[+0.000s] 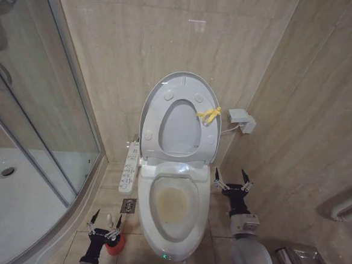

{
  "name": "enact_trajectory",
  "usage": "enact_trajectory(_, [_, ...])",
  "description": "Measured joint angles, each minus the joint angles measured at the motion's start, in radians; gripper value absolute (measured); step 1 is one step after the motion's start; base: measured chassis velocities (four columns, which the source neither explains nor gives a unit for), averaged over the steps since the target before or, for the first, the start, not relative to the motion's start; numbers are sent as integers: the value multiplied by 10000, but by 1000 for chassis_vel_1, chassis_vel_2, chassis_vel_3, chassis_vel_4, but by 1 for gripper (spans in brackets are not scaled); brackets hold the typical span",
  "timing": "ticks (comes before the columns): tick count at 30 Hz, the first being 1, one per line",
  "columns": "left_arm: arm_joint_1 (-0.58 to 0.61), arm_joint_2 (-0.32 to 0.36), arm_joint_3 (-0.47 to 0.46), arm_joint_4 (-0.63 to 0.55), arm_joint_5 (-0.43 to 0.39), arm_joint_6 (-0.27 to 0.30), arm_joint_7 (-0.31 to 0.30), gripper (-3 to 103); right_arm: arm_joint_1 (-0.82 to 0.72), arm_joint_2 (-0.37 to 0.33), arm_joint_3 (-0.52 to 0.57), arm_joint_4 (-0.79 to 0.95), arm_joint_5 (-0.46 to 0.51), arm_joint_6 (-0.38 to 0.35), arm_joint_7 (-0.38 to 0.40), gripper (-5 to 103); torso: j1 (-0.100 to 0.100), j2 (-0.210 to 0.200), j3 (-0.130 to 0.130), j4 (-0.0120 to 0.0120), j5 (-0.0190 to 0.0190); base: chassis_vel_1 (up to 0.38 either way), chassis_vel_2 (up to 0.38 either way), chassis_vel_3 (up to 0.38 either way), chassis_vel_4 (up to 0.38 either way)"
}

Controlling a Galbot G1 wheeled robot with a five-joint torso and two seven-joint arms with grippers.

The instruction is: Open the toilet lid, clean the toilet bowl with a toilet brush, close the toilet lid, and flush.

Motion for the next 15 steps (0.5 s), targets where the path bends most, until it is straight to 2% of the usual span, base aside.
enact_trajectory(4, [731,127,-654,-2221,-431,750,250,100,-1,0,0,0,0,0,0,100,0,0,0,0,0,0,0,0,0])
enact_trajectory(5, [731,127,-654,-2221,-431,750,250,100,-1,0,0,0,0,0,0,100,0,0,0,0,0,0,0,0,0])
enact_trajectory(6, [955,152,-844,-2912,-725,1110,365,100,1,0,0,0,0,0,0,100,0,0,0,-2,1,0,0,0,0])
enact_trajectory(7, [1031,160,-903,-3142,-829,1229,404,100,0,0,1,0,0,0,0,100,0,0,0,-1,1,0,0,0,0])
enact_trajectory(8, [1373,164,-1164,-4133,-1220,1811,562,100,0,0,0,0,0,0,0,100,0,0,0,1,1,0,0,0,0])
enact_trajectory(9, [1373,164,-1164,-4133,-1220,1811,562,100,0,0,0,0,0,0,0,100,0,0,0,1,1,0,0,0,0])
enact_trajectory(13, [1721,-77,-1834,-5628,-1724,2726,1289,100,0,0,0,0,0,0,0,100,0,0,0,-1,3,0,0,0,0])
enact_trajectory(15, [1740,-108,-1876,-5725,-1762,2828,1339,100,0,0,0,0,0,0,0,100,0,0,0,-1,2,0,0,0,0])
